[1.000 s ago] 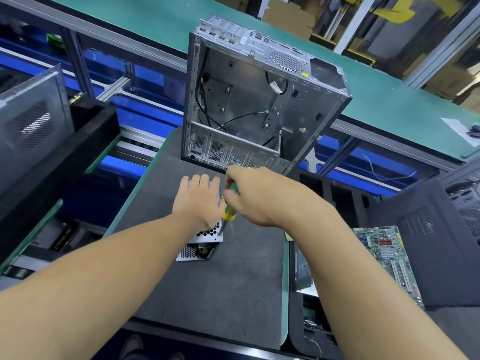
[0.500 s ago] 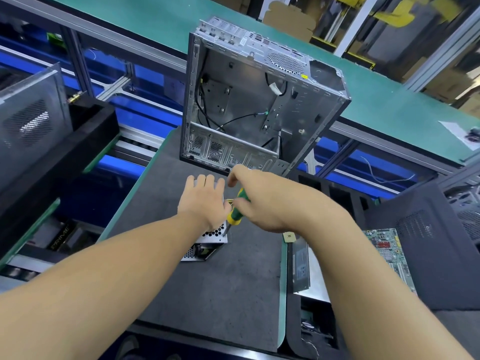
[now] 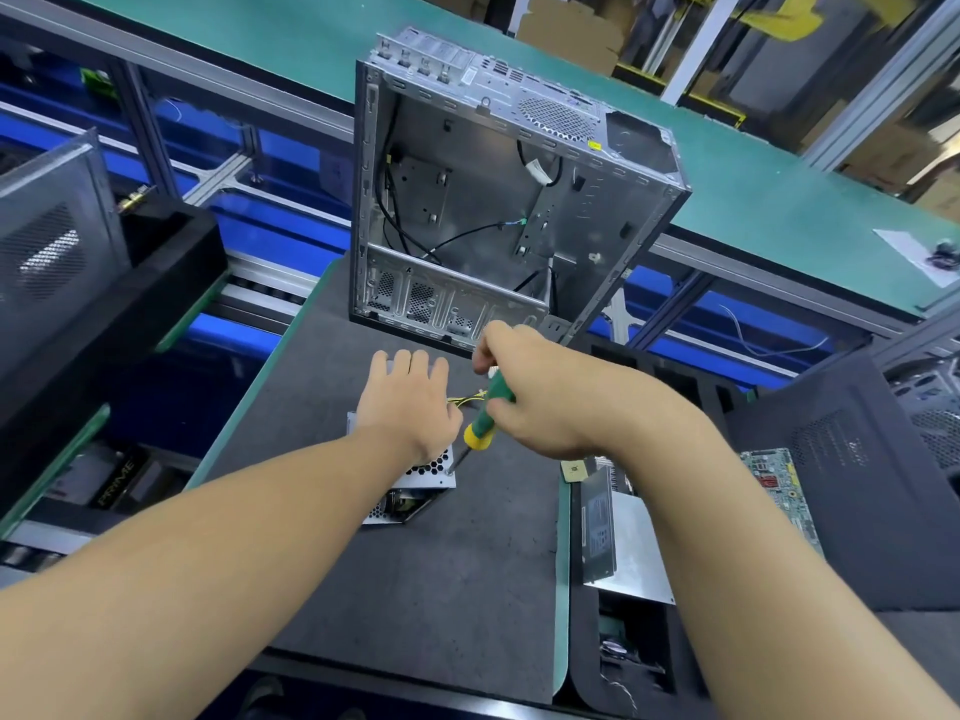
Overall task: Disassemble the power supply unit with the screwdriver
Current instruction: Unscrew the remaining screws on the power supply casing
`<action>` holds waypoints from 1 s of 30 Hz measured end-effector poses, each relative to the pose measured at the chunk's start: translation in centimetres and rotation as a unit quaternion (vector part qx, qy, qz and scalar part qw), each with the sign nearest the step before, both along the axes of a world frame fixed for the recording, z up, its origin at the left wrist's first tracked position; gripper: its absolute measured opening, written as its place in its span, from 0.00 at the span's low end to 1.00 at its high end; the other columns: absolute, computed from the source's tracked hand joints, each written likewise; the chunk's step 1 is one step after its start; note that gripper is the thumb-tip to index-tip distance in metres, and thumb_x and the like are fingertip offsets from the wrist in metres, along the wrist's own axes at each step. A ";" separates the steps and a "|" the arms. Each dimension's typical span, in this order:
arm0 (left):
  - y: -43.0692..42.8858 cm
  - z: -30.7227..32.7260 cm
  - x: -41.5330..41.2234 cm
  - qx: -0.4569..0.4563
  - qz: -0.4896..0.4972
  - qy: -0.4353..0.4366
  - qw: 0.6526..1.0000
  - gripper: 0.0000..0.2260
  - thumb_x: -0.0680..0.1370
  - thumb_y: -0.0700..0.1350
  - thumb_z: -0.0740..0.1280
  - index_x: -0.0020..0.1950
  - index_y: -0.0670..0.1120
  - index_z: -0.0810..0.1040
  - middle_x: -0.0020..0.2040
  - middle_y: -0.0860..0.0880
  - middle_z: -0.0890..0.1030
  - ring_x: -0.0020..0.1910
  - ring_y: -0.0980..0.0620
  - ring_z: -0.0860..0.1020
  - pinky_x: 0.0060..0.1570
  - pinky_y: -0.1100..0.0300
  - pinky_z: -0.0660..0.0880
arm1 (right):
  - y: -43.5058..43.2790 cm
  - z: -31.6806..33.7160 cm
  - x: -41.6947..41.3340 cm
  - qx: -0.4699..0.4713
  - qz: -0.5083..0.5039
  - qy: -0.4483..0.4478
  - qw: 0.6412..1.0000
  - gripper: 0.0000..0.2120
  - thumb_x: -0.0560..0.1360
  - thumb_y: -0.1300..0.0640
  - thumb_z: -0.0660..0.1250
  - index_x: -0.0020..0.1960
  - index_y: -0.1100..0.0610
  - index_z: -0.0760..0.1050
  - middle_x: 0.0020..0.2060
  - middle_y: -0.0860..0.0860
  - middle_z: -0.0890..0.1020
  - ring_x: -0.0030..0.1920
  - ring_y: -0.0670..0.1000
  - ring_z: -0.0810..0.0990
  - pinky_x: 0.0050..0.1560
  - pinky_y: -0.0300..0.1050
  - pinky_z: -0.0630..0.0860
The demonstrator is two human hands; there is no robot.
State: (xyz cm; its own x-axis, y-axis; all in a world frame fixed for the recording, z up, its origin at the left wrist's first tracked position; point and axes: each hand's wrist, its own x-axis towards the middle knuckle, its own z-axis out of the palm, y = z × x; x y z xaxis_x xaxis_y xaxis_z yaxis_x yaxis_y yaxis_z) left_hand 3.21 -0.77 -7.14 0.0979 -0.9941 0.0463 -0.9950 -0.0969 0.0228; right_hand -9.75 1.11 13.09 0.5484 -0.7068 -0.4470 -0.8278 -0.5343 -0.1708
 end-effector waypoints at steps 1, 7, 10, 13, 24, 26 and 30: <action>0.0 0.1 -0.1 0.005 -0.003 -0.001 1.000 0.18 0.78 0.56 0.48 0.58 0.47 0.68 0.53 0.47 0.72 0.54 0.45 0.68 0.64 0.45 0.62 | 0.1 0.2 -0.1 0.014 0.004 0.000 1.000 0.12 0.78 0.58 0.60 0.60 0.52 0.64 0.53 0.50 0.68 0.46 0.53 0.70 0.44 0.49 0.69; -0.1 -0.2 0.3 0.005 0.001 0.017 1.000 0.22 0.73 0.56 0.44 0.58 0.49 0.67 0.54 0.48 0.72 0.55 0.45 0.68 0.64 0.45 0.61 | 0.4 -0.4 0.2 -0.037 -0.066 0.003 0.997 0.17 0.81 0.39 0.53 0.54 0.54 0.62 0.47 0.52 0.72 0.40 0.55 0.73 0.38 0.50 0.67; 0.0 -0.6 0.5 -0.005 0.004 0.011 1.000 0.20 0.76 0.57 0.46 0.58 0.49 0.68 0.53 0.48 0.73 0.54 0.45 0.69 0.62 0.46 0.62 | 0.2 -1.0 0.2 -0.077 -0.034 -0.021 0.996 0.10 0.84 0.49 0.53 0.52 0.57 0.63 0.42 0.54 0.75 0.36 0.54 0.72 0.34 0.49 0.67; 0.0 -0.5 0.7 -0.015 0.002 0.013 1.000 0.23 0.74 0.58 0.42 0.57 0.49 0.68 0.52 0.48 0.73 0.54 0.45 0.69 0.62 0.46 0.63 | -0.1 -0.4 0.0 -0.014 0.000 -0.032 0.999 0.07 0.80 0.57 0.58 0.58 0.54 0.65 0.53 0.52 0.74 0.48 0.55 0.73 0.49 0.52 0.73; 0.2 -0.4 1.0 -0.007 0.002 0.004 1.000 0.18 0.77 0.58 0.50 0.57 0.48 0.68 0.53 0.47 0.72 0.53 0.45 0.68 0.61 0.46 0.62 | 0.0 -1.2 1.0 -0.080 -0.014 -0.043 0.996 0.06 0.82 0.53 0.55 0.52 0.56 0.64 0.44 0.53 0.75 0.41 0.56 0.74 0.39 0.51 0.69; 0.2 -0.2 0.9 0.003 -0.003 0.004 1.000 0.18 0.75 0.59 0.51 0.56 0.49 0.68 0.53 0.48 0.71 0.53 0.45 0.67 0.61 0.46 0.62 | 0.2 -0.7 1.1 -0.034 0.001 -0.062 0.998 0.04 0.79 0.58 0.57 0.54 0.54 0.66 0.49 0.51 0.74 0.44 0.55 0.74 0.44 0.51 0.73; 0.4 0.4 0.8 0.014 -0.015 0.022 1.000 0.24 0.66 0.54 0.43 0.56 0.49 0.68 0.53 0.48 0.71 0.54 0.45 0.67 0.63 0.46 0.62 | 0.4 -0.5 1.1 0.004 0.003 -0.069 0.998 0.08 0.77 0.55 0.60 0.55 0.50 0.65 0.51 0.49 0.70 0.44 0.52 0.71 0.44 0.50 0.71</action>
State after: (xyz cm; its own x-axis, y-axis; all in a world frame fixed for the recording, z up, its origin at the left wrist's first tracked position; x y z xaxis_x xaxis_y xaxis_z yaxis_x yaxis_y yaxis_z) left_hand 3.96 -0.33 -6.71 0.0696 -0.9975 0.0149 -0.9956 -0.0685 0.0646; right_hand -8.60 1.49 12.64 0.6087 -0.7001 -0.3731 -0.7934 -0.5371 -0.2866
